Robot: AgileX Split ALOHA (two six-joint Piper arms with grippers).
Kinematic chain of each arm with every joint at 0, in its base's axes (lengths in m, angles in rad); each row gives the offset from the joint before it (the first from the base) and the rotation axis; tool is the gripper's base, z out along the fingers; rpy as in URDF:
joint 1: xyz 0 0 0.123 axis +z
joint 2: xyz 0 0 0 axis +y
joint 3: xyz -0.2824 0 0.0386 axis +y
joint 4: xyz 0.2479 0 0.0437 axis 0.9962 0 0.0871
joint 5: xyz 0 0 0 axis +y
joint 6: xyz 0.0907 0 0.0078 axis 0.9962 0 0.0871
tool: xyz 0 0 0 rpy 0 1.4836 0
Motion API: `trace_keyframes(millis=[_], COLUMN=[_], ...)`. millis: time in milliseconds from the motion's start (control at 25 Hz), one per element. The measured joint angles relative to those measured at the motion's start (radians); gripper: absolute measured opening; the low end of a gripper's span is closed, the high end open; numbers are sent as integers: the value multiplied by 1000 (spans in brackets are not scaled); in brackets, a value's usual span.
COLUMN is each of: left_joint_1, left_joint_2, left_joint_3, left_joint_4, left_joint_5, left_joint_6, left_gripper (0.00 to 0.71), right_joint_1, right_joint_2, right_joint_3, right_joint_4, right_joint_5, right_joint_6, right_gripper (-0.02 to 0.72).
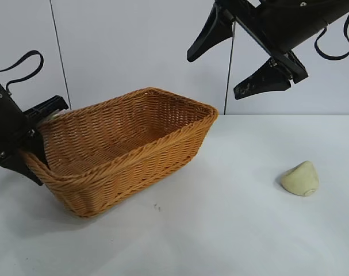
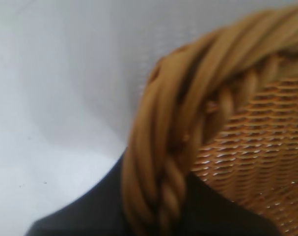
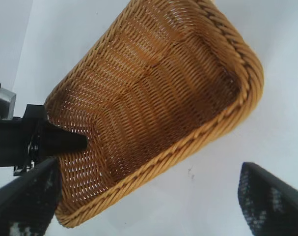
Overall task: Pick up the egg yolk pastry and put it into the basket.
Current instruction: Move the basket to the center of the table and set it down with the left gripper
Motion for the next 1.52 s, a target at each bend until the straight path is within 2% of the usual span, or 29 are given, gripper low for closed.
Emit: trace_keyframes(millis=[240, 400, 840, 1320, 1360, 1440, 1520], left_joint_1=[0, 0, -71, -65, -65, -65, -65], left_joint_2=[79, 118, 229, 285, 285, 288, 290], left_joint_3=[-199, -276, -389, -395, -395, -395, -395], left_joint_4=[38, 77, 76, 82, 82, 83, 83], left_joint_5=[127, 178, 197, 197, 198, 198, 198], left_joint_6=[109, 152, 248, 254, 254, 254, 254], left_gripper=[97, 97, 97, 104, 132, 255, 456], right_joint_1=[0, 0, 0, 0, 0, 0, 0], right_joint_2=[0, 0, 0, 0, 0, 0, 0], right_joint_3=[0, 0, 0, 0, 0, 0, 0], right_joint_4=[-3, -3, -3, -3, -3, -3, -3], right_joint_5=[8, 9, 14, 15, 15, 15, 15], right_joint_6=[0, 0, 0, 0, 0, 0, 0], right_gripper=[697, 697, 697, 697, 697, 697, 697])
